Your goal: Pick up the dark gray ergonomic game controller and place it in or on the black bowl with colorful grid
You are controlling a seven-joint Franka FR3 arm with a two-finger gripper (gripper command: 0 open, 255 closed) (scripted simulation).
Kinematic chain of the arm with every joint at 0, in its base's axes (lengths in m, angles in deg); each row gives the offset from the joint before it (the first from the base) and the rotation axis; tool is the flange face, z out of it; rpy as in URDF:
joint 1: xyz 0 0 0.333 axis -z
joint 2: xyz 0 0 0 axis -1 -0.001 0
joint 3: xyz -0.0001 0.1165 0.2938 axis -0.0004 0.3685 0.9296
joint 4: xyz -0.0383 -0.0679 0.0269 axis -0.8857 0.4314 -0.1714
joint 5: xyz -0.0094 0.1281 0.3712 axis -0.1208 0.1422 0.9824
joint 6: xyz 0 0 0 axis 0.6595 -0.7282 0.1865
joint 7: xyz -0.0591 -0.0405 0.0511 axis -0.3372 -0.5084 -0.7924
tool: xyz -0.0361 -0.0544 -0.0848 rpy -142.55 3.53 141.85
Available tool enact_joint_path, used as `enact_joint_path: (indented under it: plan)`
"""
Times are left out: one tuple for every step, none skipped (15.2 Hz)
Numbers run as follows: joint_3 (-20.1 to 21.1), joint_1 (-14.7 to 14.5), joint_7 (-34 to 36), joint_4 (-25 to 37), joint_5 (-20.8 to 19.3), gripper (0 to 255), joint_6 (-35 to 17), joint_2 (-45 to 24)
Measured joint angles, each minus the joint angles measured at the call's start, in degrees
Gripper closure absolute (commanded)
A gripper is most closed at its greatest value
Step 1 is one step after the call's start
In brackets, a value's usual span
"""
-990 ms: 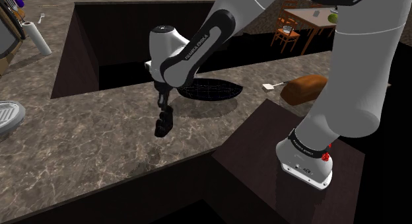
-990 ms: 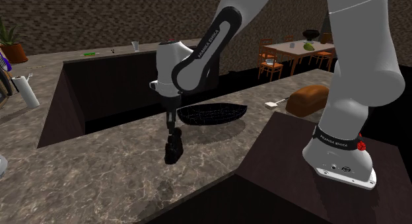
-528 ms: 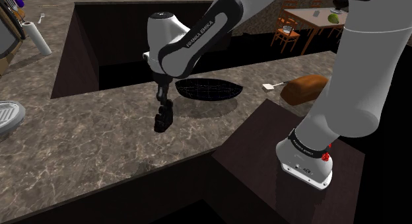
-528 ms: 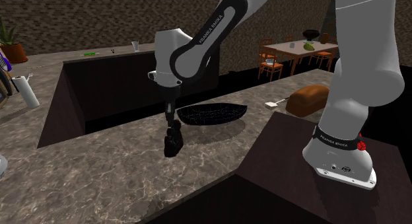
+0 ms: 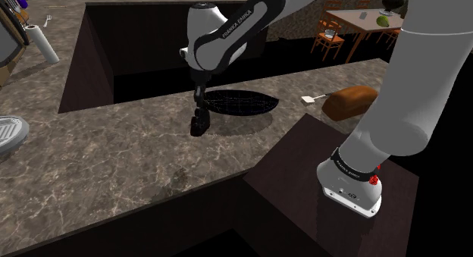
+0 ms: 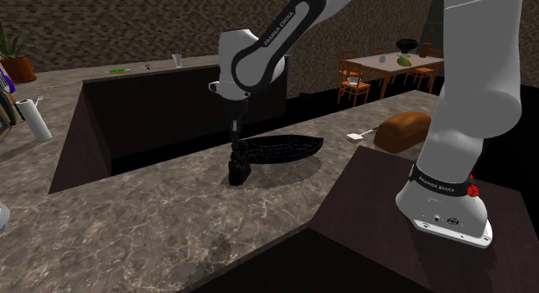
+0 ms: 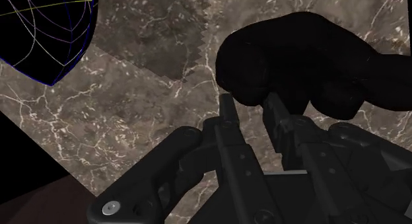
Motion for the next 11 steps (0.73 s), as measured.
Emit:
enact_joint_path:
  plan:
    - [-0.28, 1.03, -1.55, -0.37, 0.36, 255, 0.03, 0.38]
    - [-0.63, 2.22, -3.34, -0.46, 0.77, 255, 0.34, 0.74]
    - [-0.96, 3.14, -4.78, -0.48, 1.02, 255, 0.26, 0.66]
    - [-1.27, 4.03, -6.18, -0.49, 1.27, 255, 0.24, 0.61]
    - [-1.56, 4.89, -7.49, -0.69, 1.51, 255, 0.26, 0.77]
    - [-1.94, 6.12, -9.35, -0.64, 1.93, 255, 0.74, 1.15]
    - [-2.33, 7.04, -10.80, 0.47, 2.10, 255, 1.48, 0.74]
    - [-2.67, 7.98, -12.28, 0.63, 2.36, 255, 1.63, 0.68]
    - [-3.09, 9.01, -13.86, 0.89, 2.57, 255, 1.56, 0.29]
    - [-3.37, 9.74, -15.01, 1.40, 2.74, 255, 2.10, 0.25]
    - [-3.71, 10.66, -16.42, 1.96, 2.95, 255, 2.52, 0.06]
